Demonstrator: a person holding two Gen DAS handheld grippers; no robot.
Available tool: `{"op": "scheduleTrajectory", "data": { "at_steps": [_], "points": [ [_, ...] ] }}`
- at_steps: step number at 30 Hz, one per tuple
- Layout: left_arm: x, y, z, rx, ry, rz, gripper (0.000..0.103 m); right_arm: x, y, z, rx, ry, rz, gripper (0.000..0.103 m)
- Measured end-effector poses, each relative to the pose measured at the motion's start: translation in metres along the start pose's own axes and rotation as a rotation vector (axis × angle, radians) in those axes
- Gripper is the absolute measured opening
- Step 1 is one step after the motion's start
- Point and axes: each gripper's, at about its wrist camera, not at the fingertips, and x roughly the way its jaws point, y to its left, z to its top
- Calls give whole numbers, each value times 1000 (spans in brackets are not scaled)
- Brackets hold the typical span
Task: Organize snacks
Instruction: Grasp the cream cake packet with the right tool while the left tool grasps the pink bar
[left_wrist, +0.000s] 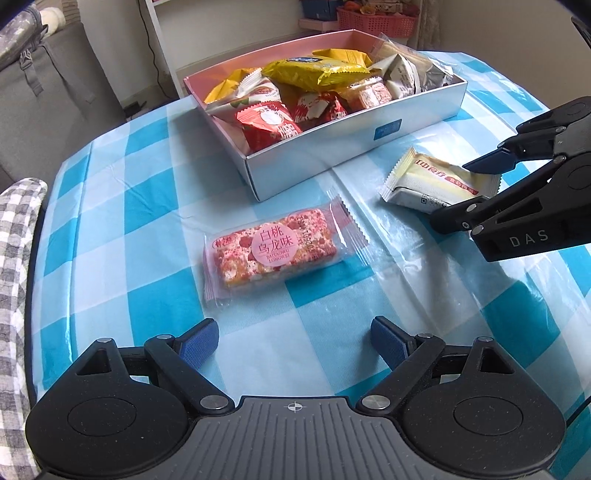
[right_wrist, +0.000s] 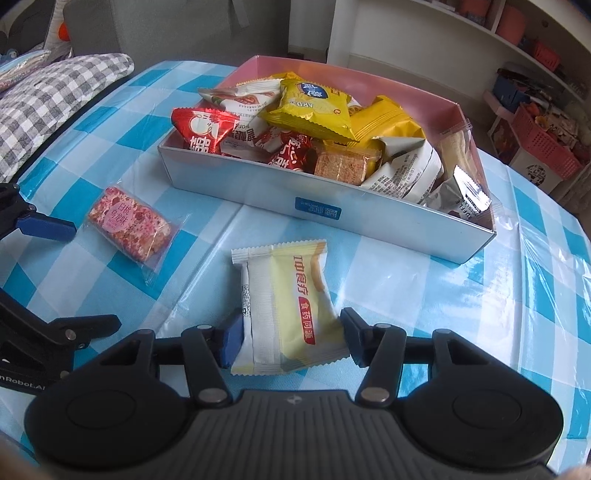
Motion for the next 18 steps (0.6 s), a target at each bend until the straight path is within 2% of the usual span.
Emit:
{"op": "scheduleTrajectory", "data": {
  "at_steps": [5,10,13,18],
  "points": [
    [-7,7,-10,-23,15,-10,92,-7,4,-6,10,39,23,52],
    [-15,20,-12,-94,-18,-28,92,-14,2,-11,39,56,45,52],
    [-20,22,-5,-138,-74,-27,92,-16,1,-12,44,52,43,52],
    [-19,10,9,6,-193,56,92,-19,-6,-10,71,45,52,52]
  ]
}}
